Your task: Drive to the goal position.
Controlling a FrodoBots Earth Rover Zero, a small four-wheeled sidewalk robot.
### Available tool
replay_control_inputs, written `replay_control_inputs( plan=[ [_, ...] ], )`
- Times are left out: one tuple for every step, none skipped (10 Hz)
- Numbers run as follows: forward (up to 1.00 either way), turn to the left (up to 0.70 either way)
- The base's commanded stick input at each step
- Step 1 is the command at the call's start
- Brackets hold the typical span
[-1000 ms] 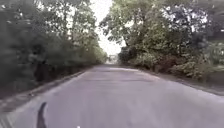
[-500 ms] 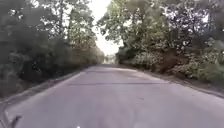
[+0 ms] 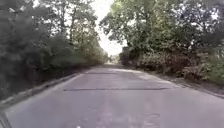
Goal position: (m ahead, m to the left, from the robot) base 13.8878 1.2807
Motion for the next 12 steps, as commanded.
replay_control_inputs(
  plan=[
    [1.00,0.00],
    [1.00,0.00],
    [1.00,0.00],
    [1.00,0.00],
    [1.00,-0.19],
    [1.00,-0.40],
    [1.00,-0.40],
    [1.00,-0.40],
    [1.00,-0.40],
    [1.00,-0.40],
    [1.00,-0.40],
    [1.00,-0.40]
  ],
)
